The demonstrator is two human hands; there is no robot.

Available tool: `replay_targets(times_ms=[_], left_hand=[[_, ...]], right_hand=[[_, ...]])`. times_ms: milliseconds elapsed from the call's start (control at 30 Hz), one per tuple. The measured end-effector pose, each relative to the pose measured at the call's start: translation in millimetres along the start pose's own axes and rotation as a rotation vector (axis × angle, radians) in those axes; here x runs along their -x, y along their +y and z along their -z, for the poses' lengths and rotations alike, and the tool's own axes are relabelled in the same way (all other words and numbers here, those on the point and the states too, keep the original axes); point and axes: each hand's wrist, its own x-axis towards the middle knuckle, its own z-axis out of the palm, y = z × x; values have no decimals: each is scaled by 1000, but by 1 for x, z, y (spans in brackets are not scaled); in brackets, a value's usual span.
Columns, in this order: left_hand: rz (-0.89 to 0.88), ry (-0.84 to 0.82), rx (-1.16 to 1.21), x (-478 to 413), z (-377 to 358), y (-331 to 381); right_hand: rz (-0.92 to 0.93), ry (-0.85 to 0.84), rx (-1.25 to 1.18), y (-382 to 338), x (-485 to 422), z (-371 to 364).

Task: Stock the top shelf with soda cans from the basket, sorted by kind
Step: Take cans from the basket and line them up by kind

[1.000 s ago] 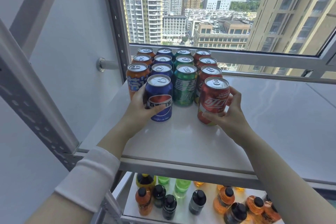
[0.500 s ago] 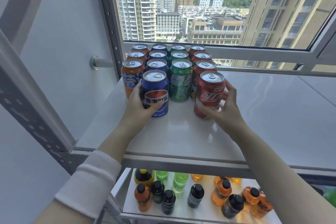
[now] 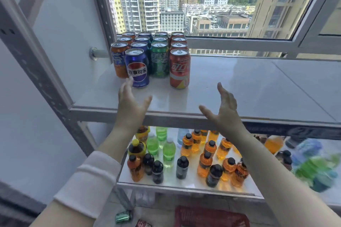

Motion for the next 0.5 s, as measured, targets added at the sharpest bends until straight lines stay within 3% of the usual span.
replay_targets(times_ms=[300, 500], left_hand=[[-169, -116, -145, 121, -21, 32], [-295, -193, -222, 163, -19, 34]], right_hand=[[185, 41, 182, 23, 107, 31], [184, 29, 233, 22, 159, 32]])
